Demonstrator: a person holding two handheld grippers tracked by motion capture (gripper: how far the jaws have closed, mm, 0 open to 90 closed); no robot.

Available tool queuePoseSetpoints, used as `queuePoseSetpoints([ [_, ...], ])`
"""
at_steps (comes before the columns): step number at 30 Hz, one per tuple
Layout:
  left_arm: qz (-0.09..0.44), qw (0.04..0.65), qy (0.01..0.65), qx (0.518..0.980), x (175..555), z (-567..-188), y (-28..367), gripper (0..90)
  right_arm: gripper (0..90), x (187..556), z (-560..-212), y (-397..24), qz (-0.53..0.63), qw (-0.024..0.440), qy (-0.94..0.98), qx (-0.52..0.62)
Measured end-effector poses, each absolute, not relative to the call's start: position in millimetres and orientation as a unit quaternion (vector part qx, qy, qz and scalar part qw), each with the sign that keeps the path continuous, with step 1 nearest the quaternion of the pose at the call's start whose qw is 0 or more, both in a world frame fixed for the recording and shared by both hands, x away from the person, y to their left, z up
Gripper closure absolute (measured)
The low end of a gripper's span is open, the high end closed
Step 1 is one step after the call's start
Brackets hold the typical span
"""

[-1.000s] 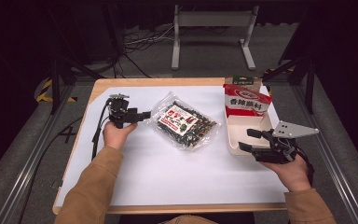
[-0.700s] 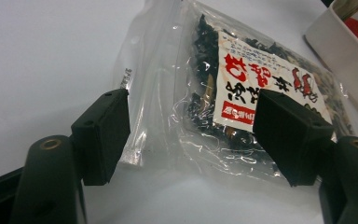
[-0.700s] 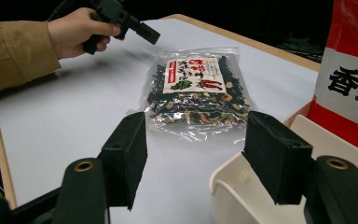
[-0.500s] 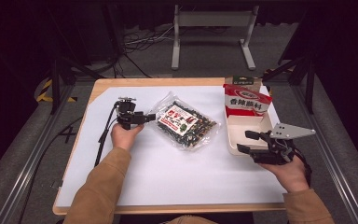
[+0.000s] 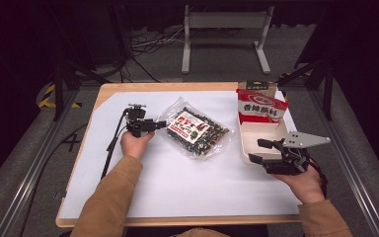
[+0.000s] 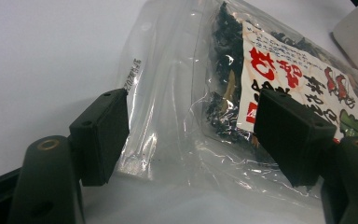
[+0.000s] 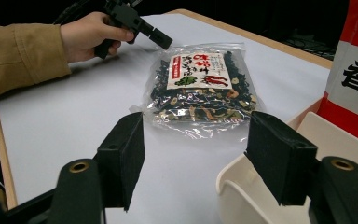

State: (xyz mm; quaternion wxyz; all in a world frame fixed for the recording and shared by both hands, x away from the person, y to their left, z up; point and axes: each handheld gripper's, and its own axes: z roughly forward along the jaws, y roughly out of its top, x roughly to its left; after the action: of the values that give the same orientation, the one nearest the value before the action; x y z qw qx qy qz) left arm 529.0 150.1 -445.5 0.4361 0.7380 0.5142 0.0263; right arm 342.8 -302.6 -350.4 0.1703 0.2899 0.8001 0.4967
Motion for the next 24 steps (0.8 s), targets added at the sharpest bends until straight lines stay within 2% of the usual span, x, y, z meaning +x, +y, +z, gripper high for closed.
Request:
queuePoseSetpoints([
  [4,0.033,0.415,0.506,0.756,531.4,-446.2,142.8,27.9,35.9,342.9,-350.4,-302.9,0.496,0.172,0.800,0.289],
  [11,0.044,0.411,0.504,0.759,531.1,-446.1,136.8,30.7,35.7,343.1,-348.4,-308.3,0.503,0.175,0.793,0.295],
  [24,0.082,0.395,0.513,0.758,526.3,-447.3,134.0,49.2,35.6,343.8,-348.2,-308.5,0.505,0.173,0.792,0.297],
])
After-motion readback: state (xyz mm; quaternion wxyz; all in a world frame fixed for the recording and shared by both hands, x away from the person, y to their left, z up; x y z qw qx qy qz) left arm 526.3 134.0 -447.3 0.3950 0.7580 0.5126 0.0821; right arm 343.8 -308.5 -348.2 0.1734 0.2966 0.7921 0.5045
